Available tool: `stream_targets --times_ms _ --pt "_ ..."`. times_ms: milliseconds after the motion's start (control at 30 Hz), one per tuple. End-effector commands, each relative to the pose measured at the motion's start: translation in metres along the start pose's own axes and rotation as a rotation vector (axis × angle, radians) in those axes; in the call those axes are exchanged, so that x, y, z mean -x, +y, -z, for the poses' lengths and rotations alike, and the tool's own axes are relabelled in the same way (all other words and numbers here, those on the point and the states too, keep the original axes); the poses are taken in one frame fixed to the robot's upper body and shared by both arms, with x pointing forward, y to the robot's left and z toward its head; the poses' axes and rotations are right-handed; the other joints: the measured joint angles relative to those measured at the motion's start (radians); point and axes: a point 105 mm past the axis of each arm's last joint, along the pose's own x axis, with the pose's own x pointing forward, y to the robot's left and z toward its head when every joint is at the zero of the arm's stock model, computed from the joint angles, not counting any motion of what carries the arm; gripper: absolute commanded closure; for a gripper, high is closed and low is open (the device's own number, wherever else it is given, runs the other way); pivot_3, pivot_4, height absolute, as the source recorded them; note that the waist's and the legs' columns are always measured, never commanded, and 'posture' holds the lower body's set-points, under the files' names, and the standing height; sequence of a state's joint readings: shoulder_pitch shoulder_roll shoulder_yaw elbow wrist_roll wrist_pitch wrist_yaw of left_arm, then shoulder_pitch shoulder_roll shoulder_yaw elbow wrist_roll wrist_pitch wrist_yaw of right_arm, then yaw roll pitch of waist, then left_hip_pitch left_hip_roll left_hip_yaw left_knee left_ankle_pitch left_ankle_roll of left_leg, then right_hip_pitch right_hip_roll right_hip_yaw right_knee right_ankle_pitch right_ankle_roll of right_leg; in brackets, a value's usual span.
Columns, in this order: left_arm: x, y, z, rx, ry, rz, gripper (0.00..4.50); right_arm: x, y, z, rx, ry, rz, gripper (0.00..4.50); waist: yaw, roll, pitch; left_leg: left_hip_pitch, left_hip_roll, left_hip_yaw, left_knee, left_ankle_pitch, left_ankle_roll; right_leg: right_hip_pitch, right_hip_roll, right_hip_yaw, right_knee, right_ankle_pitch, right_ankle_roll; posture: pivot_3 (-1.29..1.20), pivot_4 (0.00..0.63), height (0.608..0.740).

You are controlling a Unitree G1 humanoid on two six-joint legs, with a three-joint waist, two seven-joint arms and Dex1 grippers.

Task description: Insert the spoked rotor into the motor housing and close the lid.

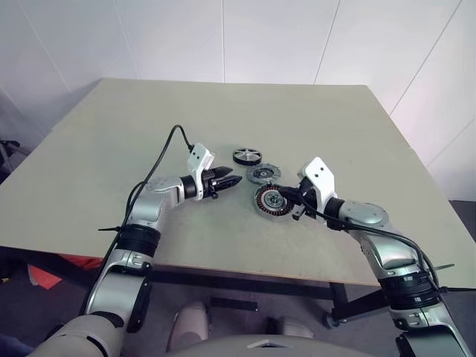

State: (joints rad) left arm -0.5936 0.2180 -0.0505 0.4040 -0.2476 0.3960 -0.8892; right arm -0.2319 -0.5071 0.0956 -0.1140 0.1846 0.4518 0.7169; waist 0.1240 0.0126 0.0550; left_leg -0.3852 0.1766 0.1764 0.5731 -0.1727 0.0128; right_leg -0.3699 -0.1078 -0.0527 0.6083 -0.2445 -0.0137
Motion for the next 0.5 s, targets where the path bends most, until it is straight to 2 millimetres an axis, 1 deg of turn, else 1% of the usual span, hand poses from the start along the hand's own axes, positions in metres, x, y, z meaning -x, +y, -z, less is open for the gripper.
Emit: stream_targets --times_ms 33,233,367,500 --pt "-0.002 -0.001 -0.014 -0.046 -0.027 0.001 2.11 -0.001 0.003 -0.010 0.044 -0.031 -0.009 4.46 0.000 0.000 0.000 0.000 0.000 0.000 0.000 0.000 0.000 0.000 0.000 0.000 0.000 0.000 0.000 0.00 0.000 0.740" --pt "0.000 0.005 -0.012 -0.047 -0.016 -0.026 2.11 -0.006 0.010 -0.003 0.031 -0.011 -0.033 4.46 0.000 0.000 0.000 0.000 0.000 0.000 0.000 0.000 0.000 0.000 0.000 0.000 0.000 0.000 0.000 0.00 0.000 0.740" --pt "0.002 0.008 -0.013 -0.053 -0.014 -0.040 2.11 -0.017 0.012 0.005 0.017 0.013 -0.038 4.46 -0.001 0.000 0.000 0.001 0.000 0.000 0.000 0.000 0.000 0.001 0.000 0.000 0.000 0.000 0.000 0.00 0.000 0.740" --pt "0.003 0.010 -0.013 -0.056 -0.012 -0.048 2.11 -0.024 0.015 0.006 0.008 0.014 -0.051 4.46 -0.002 0.000 0.000 0.003 0.000 0.000 0.000 0.000 0.000 0.003 0.000 0.000 0.000 0.000 0.000 0.00 0.000 0.740"
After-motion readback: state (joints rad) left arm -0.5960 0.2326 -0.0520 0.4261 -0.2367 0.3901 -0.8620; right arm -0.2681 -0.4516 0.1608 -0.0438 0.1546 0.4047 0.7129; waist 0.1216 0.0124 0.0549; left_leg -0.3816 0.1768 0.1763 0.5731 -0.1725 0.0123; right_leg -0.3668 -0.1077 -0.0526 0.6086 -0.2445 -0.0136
